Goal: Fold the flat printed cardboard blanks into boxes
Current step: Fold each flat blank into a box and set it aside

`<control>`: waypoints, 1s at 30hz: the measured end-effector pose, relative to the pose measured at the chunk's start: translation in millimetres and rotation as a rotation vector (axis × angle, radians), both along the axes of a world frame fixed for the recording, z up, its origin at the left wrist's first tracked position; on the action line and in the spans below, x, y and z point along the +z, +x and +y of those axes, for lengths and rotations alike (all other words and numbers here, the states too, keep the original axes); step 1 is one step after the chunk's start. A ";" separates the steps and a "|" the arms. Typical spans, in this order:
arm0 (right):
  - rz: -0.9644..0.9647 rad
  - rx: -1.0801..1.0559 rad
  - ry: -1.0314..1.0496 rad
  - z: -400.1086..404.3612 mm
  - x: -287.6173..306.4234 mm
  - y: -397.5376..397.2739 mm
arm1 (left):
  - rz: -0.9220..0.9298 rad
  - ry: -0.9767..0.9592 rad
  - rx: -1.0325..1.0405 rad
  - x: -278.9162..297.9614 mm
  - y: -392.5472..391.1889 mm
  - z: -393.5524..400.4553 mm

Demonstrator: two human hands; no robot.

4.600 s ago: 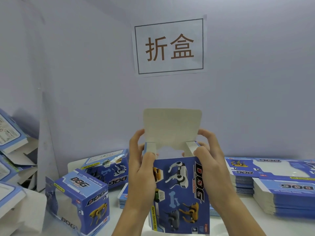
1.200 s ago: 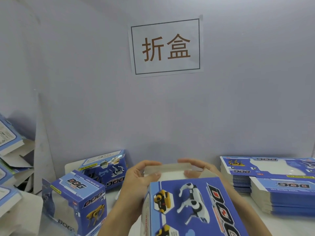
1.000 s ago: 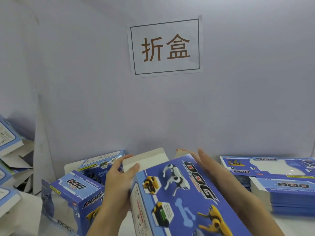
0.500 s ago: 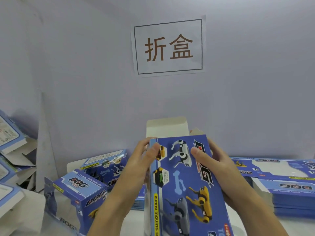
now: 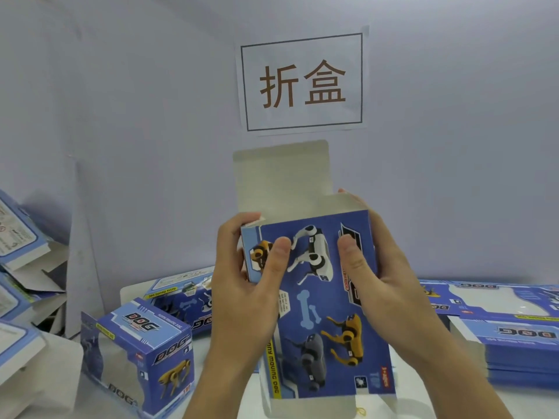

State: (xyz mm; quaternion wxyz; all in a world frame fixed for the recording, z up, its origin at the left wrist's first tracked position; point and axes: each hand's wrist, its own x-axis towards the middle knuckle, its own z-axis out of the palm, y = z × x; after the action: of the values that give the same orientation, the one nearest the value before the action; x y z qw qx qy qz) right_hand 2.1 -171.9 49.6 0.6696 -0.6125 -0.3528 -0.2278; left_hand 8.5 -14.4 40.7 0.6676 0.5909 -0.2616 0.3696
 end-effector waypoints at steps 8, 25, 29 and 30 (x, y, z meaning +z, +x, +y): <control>-0.108 -0.084 -0.005 11.4 -10.0 4.5 | -0.028 0.070 -0.001 -7.3 5.9 7.6; 0.160 -0.205 0.129 10.4 -16.7 12.4 | 0.170 -0.103 -0.001 -15.3 6.3 -7.4; 0.205 -0.173 0.092 6.7 -16.8 17.0 | 0.155 -0.039 -0.029 -19.4 9.3 -5.9; 0.198 -0.151 0.106 6.1 -17.0 17.4 | 0.165 -0.030 -0.048 -20.0 9.6 -5.6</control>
State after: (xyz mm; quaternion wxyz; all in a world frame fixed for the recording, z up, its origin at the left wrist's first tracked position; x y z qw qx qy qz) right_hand 19.5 -165.8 32.6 0.7135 -0.6206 -0.2254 -0.2346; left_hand 18.2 -20.0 20.6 0.7044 0.6027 -0.2144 0.3076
